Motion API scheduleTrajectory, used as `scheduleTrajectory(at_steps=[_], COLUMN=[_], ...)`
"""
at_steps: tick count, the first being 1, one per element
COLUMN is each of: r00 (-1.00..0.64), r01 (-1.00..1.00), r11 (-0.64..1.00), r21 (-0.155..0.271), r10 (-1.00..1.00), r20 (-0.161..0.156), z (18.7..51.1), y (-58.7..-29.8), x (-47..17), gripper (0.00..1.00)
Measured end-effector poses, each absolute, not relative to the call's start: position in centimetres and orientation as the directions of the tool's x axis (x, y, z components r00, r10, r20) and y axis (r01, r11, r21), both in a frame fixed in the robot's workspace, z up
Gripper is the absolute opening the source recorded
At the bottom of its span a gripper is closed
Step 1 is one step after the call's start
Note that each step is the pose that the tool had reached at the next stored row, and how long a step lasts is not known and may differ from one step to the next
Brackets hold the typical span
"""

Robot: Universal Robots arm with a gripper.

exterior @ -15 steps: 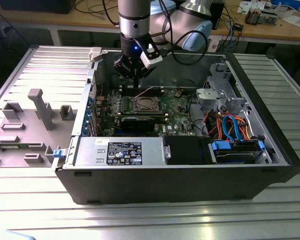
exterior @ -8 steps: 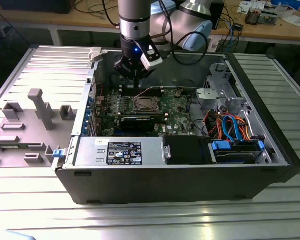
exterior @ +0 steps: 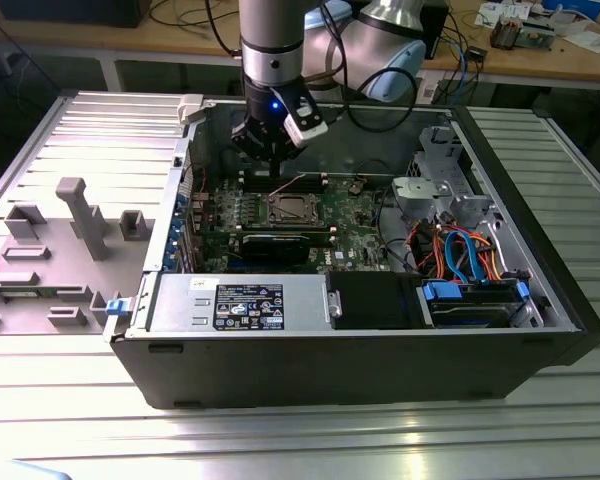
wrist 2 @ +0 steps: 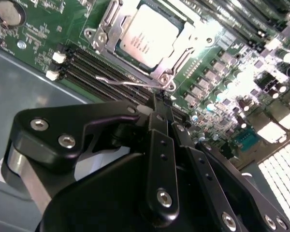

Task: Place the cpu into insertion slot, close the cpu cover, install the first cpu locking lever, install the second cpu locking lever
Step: 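Install the first cpu locking lever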

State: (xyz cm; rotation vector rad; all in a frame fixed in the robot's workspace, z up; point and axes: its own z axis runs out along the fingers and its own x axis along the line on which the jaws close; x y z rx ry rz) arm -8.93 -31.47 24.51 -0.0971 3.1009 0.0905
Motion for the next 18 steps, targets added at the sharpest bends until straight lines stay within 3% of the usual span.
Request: scheduleTrajectory(at_steps=[18], r00=[-0.997], r01=[-0.067], r11=[0.996], r21=[0.060], r10=[-0.065], r20=[-0.040], z=[23.71], y=[-31.18], x=[-8.47], gripper=[0.11])
